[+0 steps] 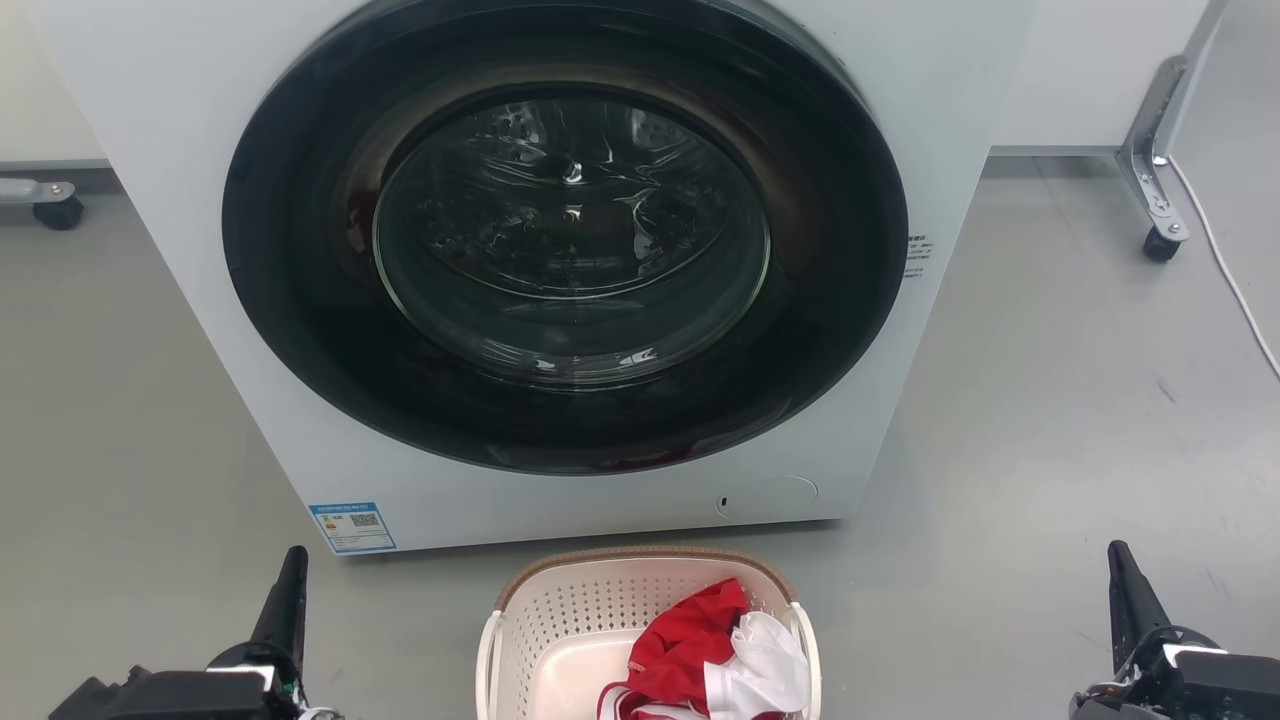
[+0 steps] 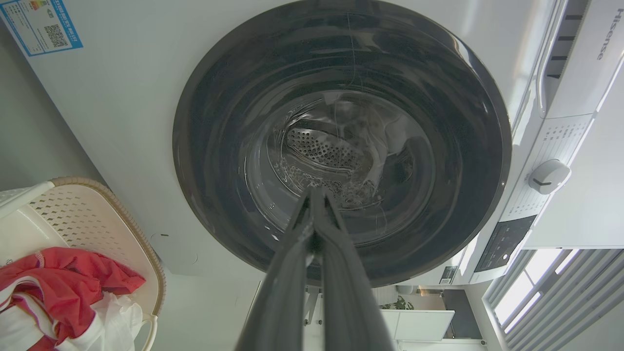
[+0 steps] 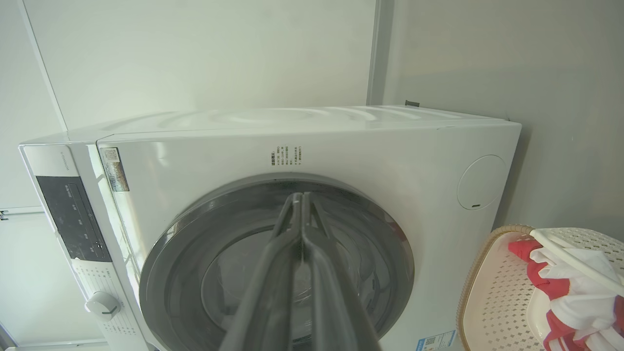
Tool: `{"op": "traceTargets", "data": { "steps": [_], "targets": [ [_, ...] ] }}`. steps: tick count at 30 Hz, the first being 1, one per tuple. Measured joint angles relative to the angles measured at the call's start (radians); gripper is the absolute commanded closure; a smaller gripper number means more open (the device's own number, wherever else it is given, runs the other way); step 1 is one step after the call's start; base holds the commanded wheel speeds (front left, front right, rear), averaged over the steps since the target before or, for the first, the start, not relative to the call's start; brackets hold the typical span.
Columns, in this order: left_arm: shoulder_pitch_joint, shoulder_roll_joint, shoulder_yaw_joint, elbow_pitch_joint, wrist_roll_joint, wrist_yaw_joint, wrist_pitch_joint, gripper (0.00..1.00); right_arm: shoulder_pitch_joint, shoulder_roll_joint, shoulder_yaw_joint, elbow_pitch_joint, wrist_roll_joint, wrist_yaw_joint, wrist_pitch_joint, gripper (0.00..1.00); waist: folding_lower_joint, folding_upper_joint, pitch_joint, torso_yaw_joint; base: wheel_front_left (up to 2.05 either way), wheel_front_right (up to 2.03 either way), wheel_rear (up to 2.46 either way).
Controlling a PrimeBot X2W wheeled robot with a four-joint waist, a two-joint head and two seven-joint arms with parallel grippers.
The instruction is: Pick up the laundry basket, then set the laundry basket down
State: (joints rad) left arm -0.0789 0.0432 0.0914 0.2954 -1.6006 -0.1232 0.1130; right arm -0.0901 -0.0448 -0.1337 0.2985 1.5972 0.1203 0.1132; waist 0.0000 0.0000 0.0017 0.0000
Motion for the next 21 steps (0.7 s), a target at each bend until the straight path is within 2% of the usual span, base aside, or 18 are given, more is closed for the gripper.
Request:
{"op": "traceTargets", "data": {
  "steps": [21],
  "targets": [
    [0.000,0.000,0.000,0.000,0.000,0.000,0.000,1.00,0.000,0.000,0.000,0.000,0.000,0.000,0.000,1.00,0.0000,0.0000,0.000,0.000,0.00,0.00,0.00]
  ]
}}
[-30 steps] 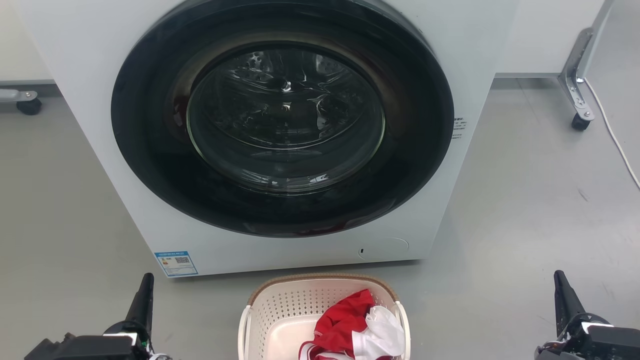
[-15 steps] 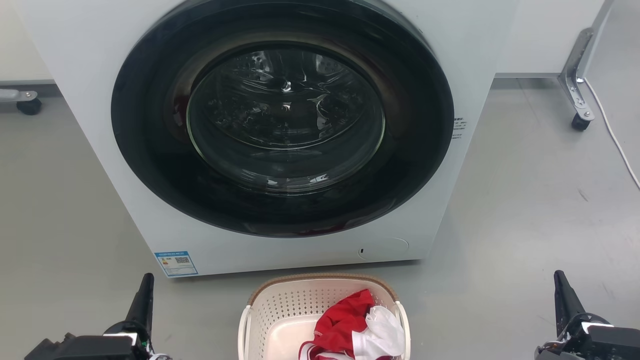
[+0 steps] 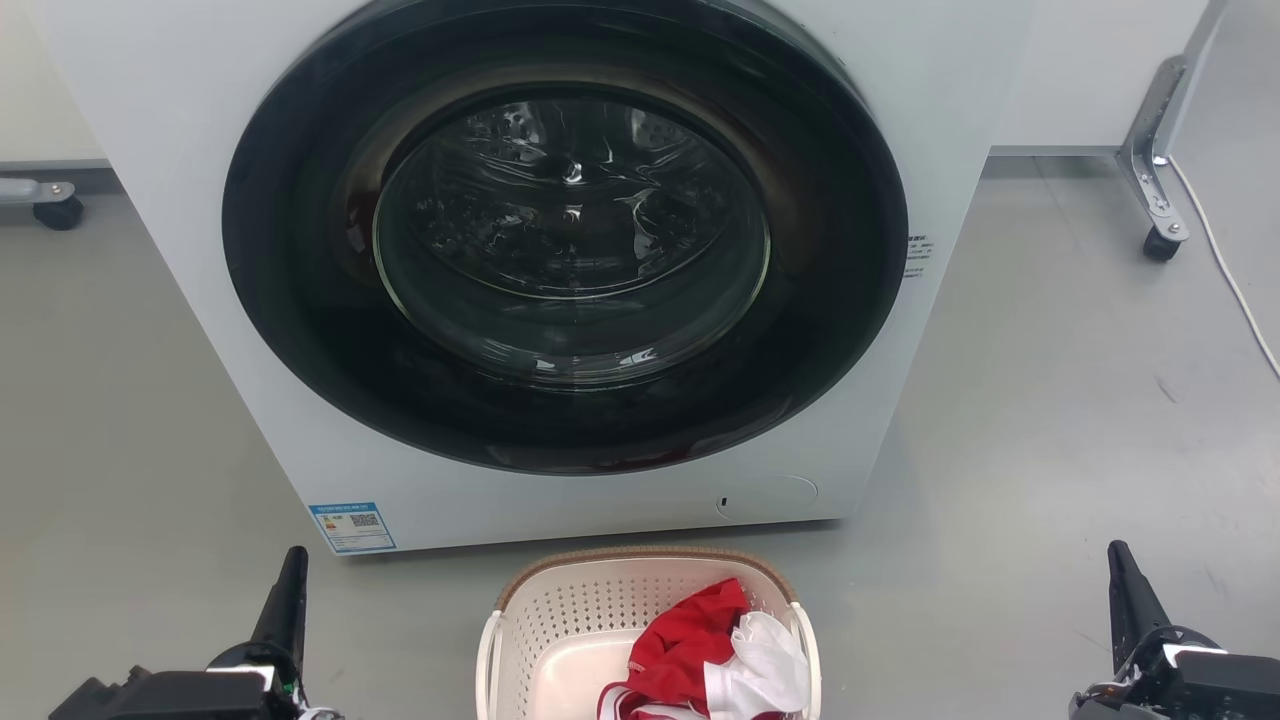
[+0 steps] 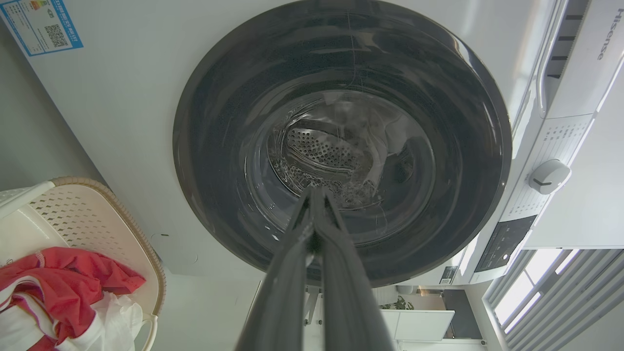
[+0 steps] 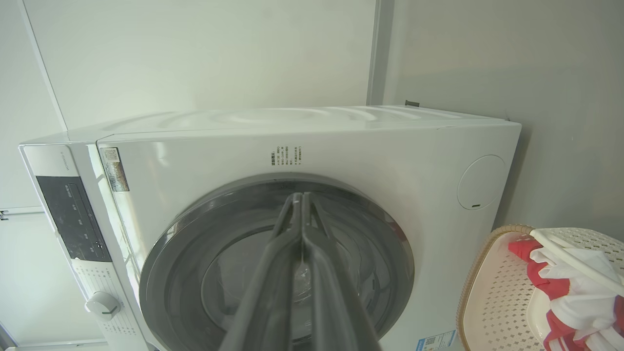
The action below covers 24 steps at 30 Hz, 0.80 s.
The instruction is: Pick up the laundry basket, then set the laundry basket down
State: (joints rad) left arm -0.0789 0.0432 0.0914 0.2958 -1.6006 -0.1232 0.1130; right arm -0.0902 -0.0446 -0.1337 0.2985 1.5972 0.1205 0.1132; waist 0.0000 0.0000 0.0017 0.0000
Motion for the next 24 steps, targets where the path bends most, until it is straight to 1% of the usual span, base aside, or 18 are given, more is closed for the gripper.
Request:
{"op": "traceTargets", "data": {
  "steps": [24],
  "targets": [
    [0.000,0.000,0.000,0.000,0.000,0.000,0.000,1.00,0.000,0.000,0.000,0.000,0.000,0.000,0.000,1.00,0.0000,0.0000,0.000,0.000,0.00,0.00,0.00]
  ]
}}
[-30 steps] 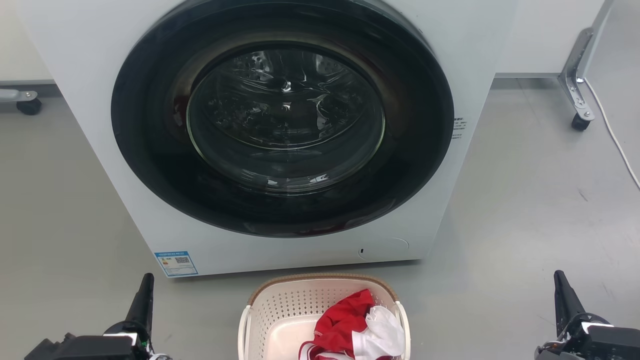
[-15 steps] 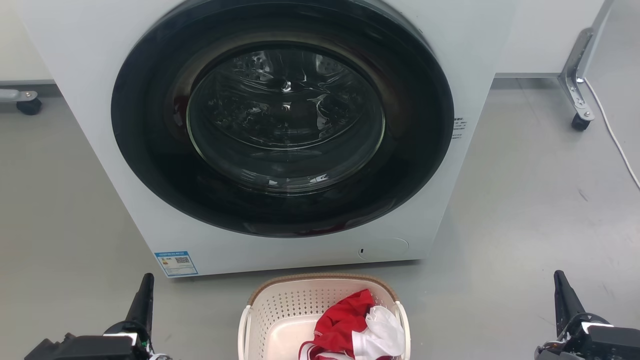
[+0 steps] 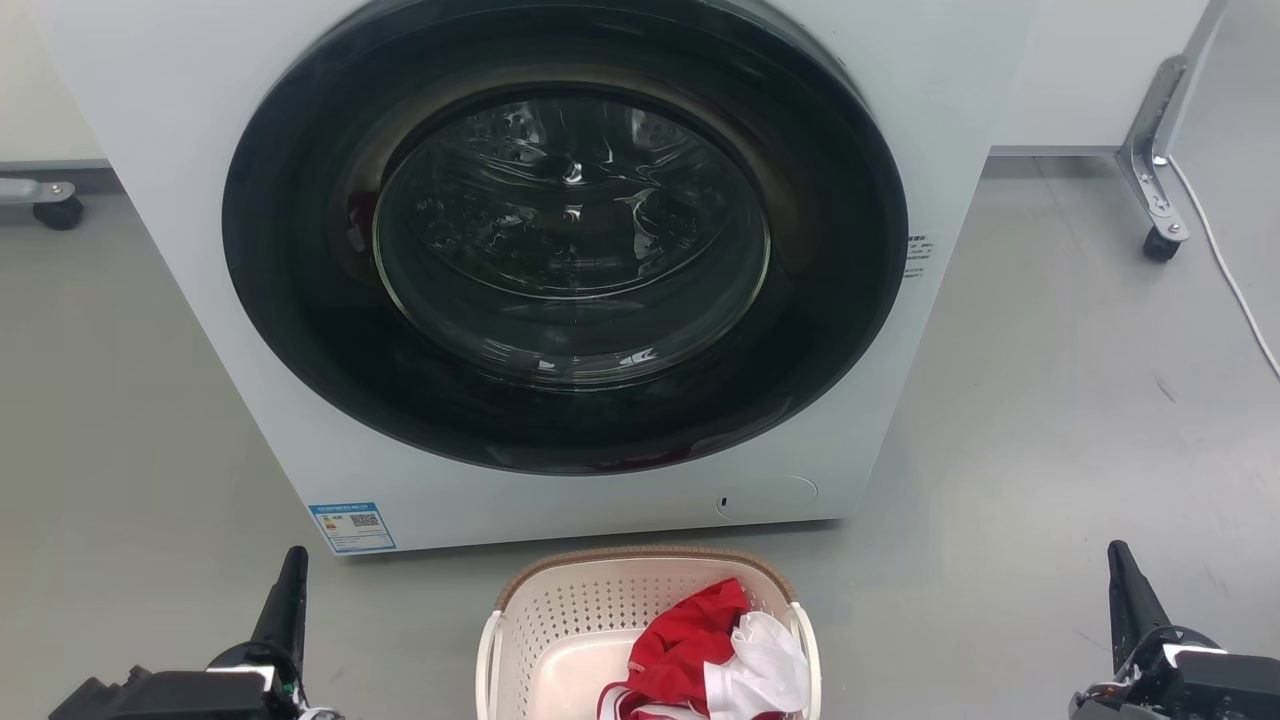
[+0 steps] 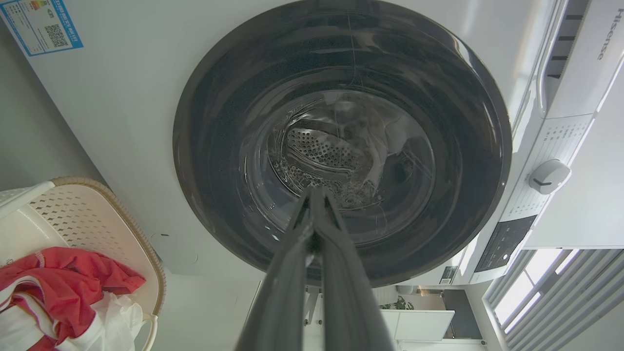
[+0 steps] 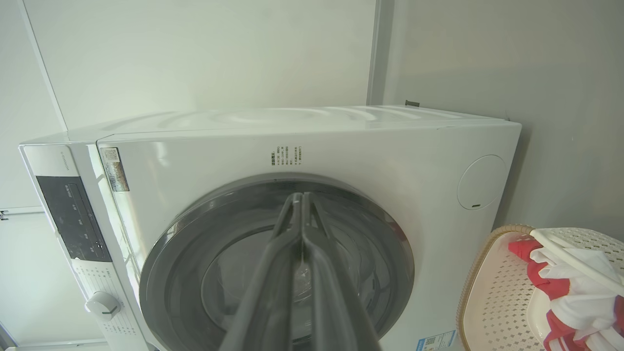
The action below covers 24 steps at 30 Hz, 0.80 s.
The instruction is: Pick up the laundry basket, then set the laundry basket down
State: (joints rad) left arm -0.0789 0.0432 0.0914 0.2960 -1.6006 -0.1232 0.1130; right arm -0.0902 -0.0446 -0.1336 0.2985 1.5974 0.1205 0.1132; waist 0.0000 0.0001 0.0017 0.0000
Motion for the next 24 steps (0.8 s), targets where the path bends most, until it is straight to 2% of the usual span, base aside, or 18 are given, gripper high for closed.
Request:
{"op": "traceTargets", "data": {
  "steps": [24],
  "targets": [
    [0.000,0.000,0.000,0.000,0.000,0.000,0.000,1.00,0.000,0.000,0.000,0.000,0.000,0.000,0.000,1.00,0.0000,0.0000,0.000,0.000,0.00,0.00,0.00]
  ]
}}
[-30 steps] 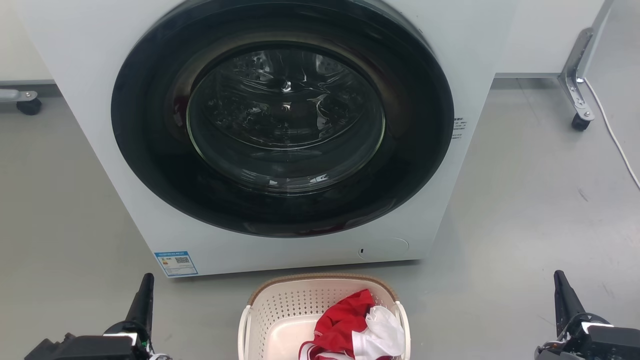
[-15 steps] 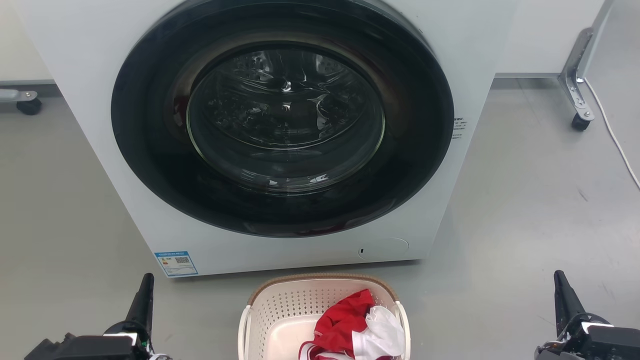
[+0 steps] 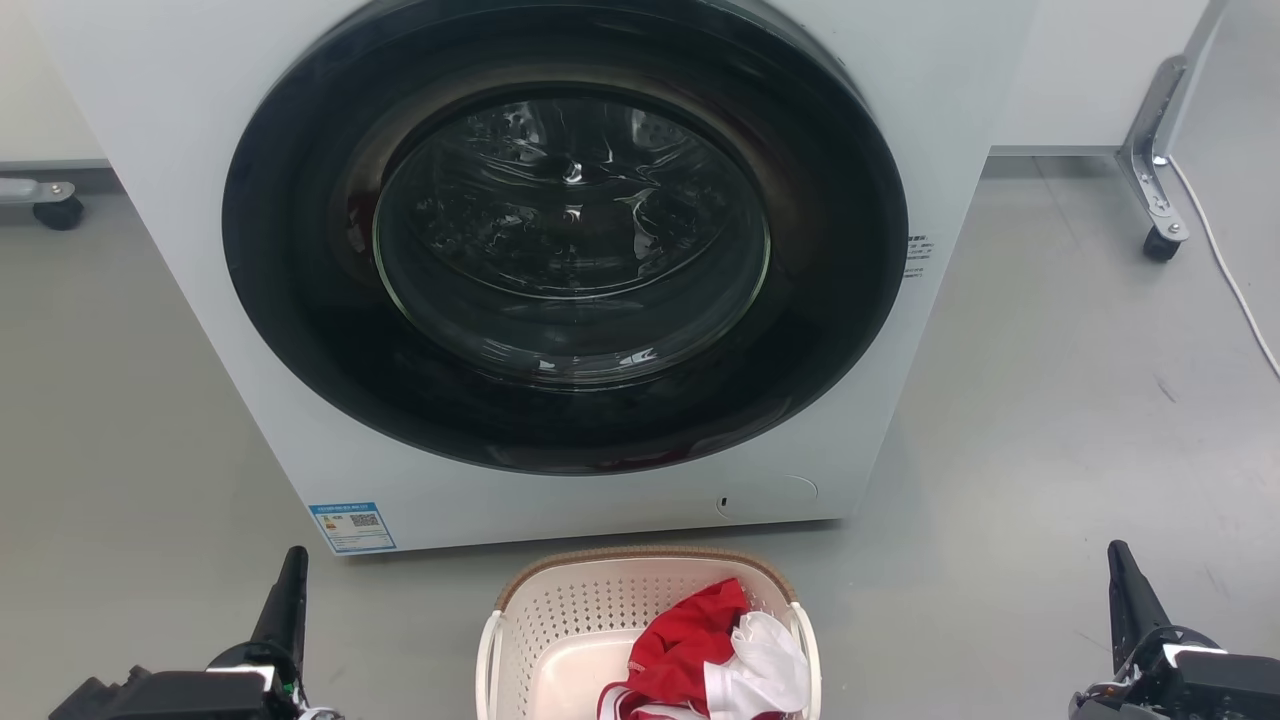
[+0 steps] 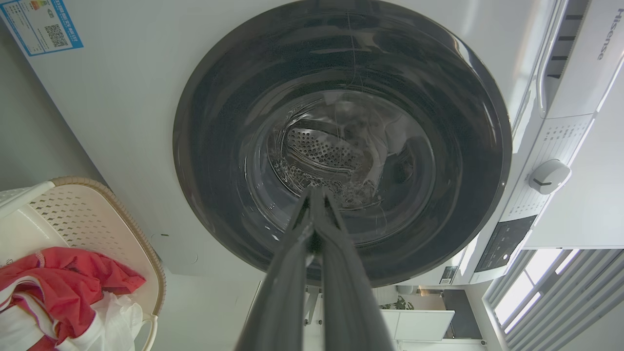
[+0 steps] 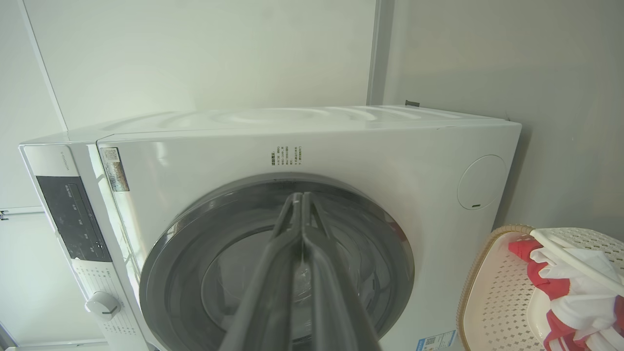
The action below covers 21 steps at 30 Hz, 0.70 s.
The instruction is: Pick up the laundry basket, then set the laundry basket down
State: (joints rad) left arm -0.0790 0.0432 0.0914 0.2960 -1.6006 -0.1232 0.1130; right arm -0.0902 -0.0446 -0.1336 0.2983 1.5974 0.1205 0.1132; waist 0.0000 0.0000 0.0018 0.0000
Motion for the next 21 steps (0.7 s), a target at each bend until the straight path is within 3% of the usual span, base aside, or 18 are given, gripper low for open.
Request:
{"op": "traceTargets", "data": {
  "steps": [21],
  "targets": [
    [0.000,0.000,0.000,0.000,0.000,0.000,0.000,1.00,0.000,0.000,0.000,0.000,0.000,0.000,0.000,1.00,0.0000,0.0000,0.000,0.000,0.00,0.00,0.00]
  ]
}}
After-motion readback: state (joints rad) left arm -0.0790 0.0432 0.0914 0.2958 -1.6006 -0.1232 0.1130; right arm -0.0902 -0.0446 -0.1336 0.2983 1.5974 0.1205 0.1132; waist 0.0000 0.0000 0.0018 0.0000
